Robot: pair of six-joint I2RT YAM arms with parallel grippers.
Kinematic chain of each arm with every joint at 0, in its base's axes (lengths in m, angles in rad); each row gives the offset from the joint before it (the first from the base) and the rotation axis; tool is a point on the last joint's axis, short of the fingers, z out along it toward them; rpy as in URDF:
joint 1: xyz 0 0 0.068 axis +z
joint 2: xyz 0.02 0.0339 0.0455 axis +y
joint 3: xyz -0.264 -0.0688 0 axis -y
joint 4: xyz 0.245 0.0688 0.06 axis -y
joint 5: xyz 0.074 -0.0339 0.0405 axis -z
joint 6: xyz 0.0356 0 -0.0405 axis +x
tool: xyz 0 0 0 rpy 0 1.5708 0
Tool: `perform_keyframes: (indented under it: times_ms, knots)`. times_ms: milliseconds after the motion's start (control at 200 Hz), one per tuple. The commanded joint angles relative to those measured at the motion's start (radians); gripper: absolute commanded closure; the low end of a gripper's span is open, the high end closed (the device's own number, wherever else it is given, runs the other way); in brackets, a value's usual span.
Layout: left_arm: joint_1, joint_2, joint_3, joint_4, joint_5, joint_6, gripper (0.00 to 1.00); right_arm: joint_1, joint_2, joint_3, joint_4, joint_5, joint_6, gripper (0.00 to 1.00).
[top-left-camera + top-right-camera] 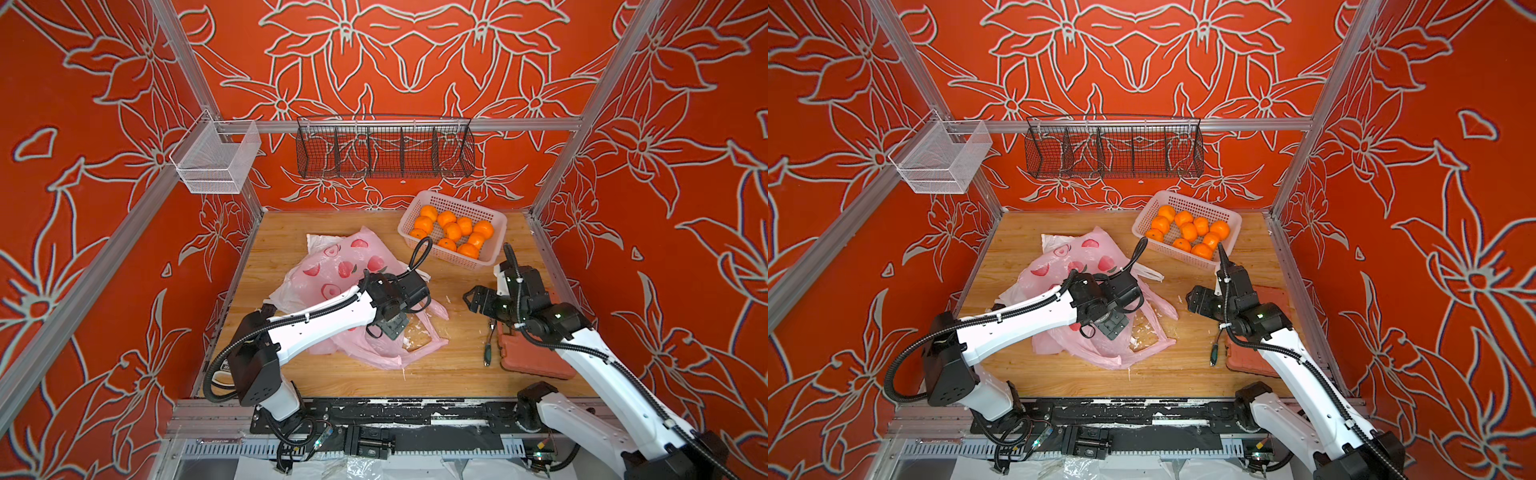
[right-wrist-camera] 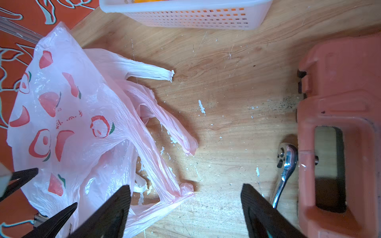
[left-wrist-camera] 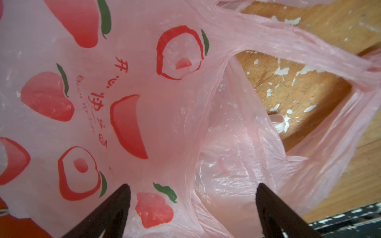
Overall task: Place the oranges into plastic bags & tie knots
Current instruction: Open the plastic bag from the plastic bag.
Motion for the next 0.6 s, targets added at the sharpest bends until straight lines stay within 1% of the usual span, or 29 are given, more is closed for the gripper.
perform_keyframes:
  times_ms: [0,45,85,105,125,210,295,365,440,550,595]
  knots:
    - [0.005,0.043,-0.024,0.016,-0.079,0.116,0.08,-0.008,-0.049,-0.036,-0.001,0.002,-0.003,0.14]
    - [0.004,0.067,-0.028,0.007,-0.137,0.12,0.06,-0.008,-0.084,-0.057,-0.003,0.013,0.009,0.14]
    - [0.007,0.083,-0.034,0.016,-0.178,0.128,0.0,-0.01,-0.115,-0.075,-0.003,0.021,0.015,0.14]
    - [0.008,0.089,-0.035,0.02,-0.192,0.132,0.03,-0.008,-0.127,-0.083,-0.006,0.027,0.016,0.14]
    - [0.008,0.096,-0.032,0.024,-0.201,0.132,0.04,-0.01,-0.138,-0.087,-0.011,0.035,0.017,0.14]
    - [0.013,0.138,-0.007,0.021,-0.253,0.124,0.04,-0.01,-0.154,-0.086,-0.037,0.05,0.009,0.14]
    - [0.017,0.196,0.038,-0.009,-0.262,0.108,0.04,-0.01,-0.144,-0.065,-0.055,0.038,-0.006,0.15]
    - [0.017,0.243,0.051,-0.013,-0.296,0.111,0.03,-0.01,-0.147,-0.056,-0.062,0.038,-0.011,0.15]
    - [0.017,0.274,0.059,-0.024,-0.34,0.105,0.0,-0.01,-0.153,-0.044,-0.071,0.043,-0.01,0.16]
    - [0.016,0.268,0.051,-0.01,-0.334,0.107,0.11,-0.01,-0.164,-0.037,-0.084,0.053,-0.011,0.17]
    - [0.017,0.263,0.053,-0.01,-0.334,0.108,0.2,-0.01,-0.17,-0.039,-0.087,0.058,-0.009,0.18]
